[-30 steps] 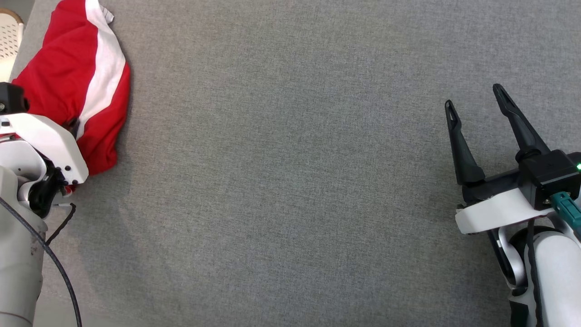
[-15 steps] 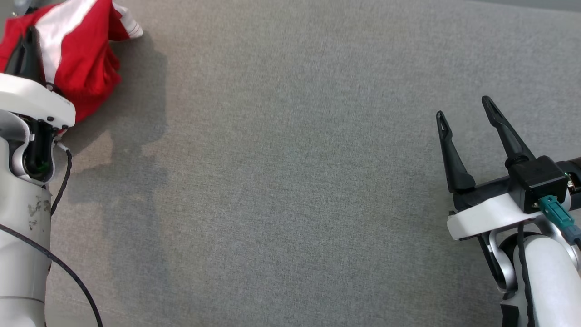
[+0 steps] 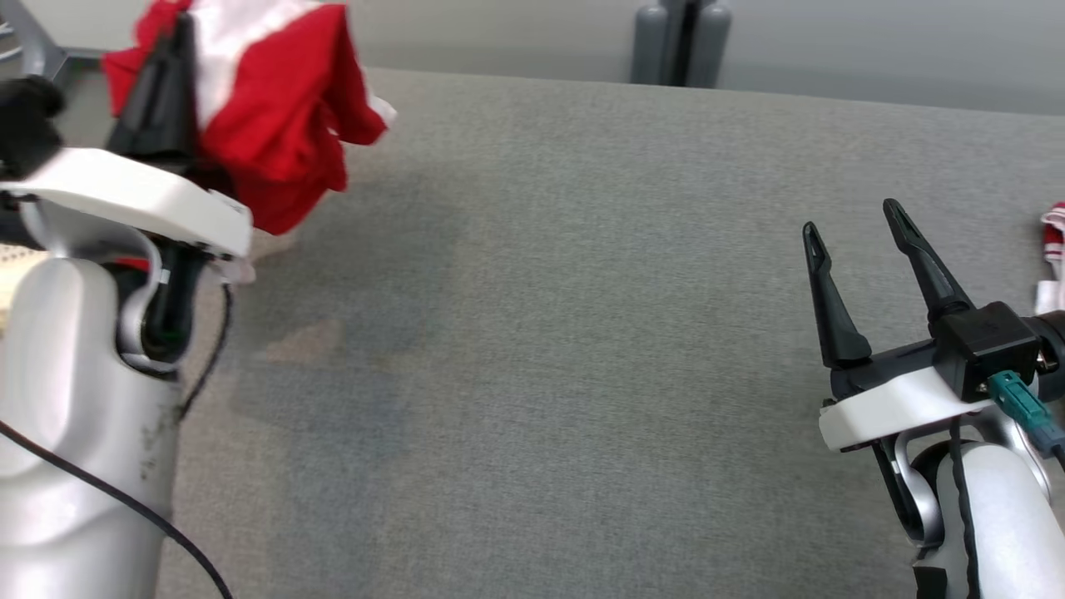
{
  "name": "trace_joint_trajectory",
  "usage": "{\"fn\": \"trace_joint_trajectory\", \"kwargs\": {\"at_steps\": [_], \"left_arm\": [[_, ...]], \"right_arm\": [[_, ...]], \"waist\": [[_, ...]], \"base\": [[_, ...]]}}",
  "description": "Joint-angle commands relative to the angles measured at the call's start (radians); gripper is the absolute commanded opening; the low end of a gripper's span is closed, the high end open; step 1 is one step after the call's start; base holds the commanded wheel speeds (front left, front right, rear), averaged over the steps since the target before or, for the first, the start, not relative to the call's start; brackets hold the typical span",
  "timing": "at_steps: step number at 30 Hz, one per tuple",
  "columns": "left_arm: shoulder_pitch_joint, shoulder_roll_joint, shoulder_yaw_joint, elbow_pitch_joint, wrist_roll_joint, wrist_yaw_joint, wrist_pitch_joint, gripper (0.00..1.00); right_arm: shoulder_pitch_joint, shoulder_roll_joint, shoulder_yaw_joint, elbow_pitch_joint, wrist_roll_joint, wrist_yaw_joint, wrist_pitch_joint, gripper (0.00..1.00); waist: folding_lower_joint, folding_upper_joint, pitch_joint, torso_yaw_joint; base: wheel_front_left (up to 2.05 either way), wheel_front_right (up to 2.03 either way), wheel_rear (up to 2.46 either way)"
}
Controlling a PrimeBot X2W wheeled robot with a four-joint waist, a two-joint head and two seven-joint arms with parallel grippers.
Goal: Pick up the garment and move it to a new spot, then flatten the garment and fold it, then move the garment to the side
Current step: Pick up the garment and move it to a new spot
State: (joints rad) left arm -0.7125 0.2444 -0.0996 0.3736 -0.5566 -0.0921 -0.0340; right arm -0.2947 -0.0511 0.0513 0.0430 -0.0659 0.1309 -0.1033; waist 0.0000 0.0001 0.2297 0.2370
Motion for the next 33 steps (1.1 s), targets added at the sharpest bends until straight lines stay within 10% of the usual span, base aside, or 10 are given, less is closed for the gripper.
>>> {"fn": "trace_joint_trajectory", "kwargs": {"at_steps": [1, 19, 33], "left_arm": [[0.027, -0.011, -0.017, -0.050, 0.002, 0.004, 0.016, 0.00], [0.077, -0.101, -0.336, -0.295, 0.171, -0.017, 0.010, 0.00], [0.062, 0.100, -0.653, 0.064, 0.398, -0.037, -0.123, 0.00]], "right_arm": [[0.012, -0.002, -0.003, 0.000, 0.007, 0.000, -0.008, 1.00], [-0.010, -0.001, -0.032, -0.005, 0.067, 0.000, -0.053, 1.00], [-0.009, -0.002, -0.027, 0.044, 0.089, 0.000, -0.086, 1.00]], "waist": [[0.0000, -0.0001, -0.021, -0.033], [0.0000, -0.0001, 0.019, -0.293], [0.0000, -0.0001, 0.047, -0.336]], "base": [[0.00, 0.00, 0.00], [0.00, 0.00, 0.00], [0.00, 0.00, 0.00]]}}
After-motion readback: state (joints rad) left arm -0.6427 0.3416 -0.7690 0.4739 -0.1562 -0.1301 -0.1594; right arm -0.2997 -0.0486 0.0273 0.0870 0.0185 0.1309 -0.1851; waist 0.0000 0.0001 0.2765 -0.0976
